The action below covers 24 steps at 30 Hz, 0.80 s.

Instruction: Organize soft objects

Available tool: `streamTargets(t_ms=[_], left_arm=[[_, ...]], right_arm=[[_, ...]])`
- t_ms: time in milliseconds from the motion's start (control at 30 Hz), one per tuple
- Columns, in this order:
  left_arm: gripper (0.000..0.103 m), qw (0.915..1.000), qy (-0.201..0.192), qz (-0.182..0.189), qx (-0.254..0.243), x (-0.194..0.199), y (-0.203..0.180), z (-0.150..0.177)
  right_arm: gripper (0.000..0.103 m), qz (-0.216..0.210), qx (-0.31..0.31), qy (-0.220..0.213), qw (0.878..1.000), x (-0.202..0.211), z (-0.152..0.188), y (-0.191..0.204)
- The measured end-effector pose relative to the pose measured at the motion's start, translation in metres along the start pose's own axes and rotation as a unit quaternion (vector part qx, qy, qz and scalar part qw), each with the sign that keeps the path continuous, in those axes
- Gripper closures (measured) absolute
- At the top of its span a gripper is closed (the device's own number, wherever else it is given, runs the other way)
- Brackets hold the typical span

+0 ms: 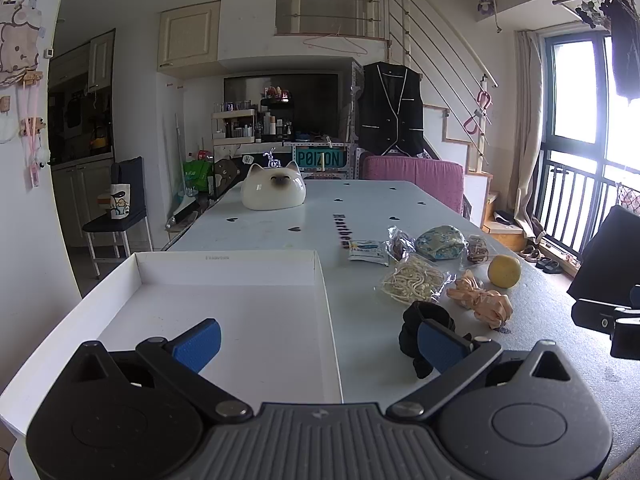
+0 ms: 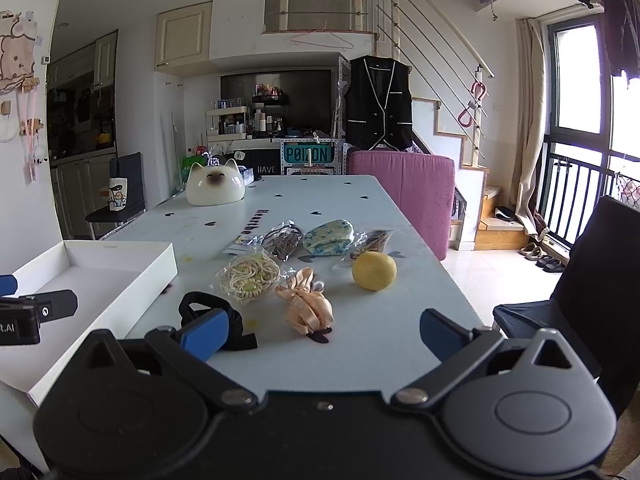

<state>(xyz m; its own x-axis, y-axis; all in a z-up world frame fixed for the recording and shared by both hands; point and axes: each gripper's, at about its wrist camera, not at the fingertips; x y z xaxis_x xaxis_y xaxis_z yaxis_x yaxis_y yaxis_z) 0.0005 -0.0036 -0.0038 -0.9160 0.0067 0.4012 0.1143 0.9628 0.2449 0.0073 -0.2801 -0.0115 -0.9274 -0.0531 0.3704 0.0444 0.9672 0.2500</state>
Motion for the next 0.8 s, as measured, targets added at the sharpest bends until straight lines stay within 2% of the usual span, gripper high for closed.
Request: streamTargets(t_ms=[800], left_arm=[[0.000, 1.0000, 0.000, 0.000, 0.000, -0.0003, 0.0003, 0.0002]], right_arm=[[0.000, -0.002, 0.003, 0.000, 1.000, -0.0012, 0.0017, 0.0027]])
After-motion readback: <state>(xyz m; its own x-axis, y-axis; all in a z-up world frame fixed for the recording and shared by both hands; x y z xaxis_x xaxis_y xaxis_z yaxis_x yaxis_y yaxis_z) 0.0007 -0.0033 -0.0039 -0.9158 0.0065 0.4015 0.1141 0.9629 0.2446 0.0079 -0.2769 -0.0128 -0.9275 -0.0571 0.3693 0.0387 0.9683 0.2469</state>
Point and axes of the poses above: each gripper's, at about its wrist camera, not at the fingertips, and x roughly against the way its jaws point, y to its left, z to its underside, and after that the axes turned 15 degrees about -x, right-handed
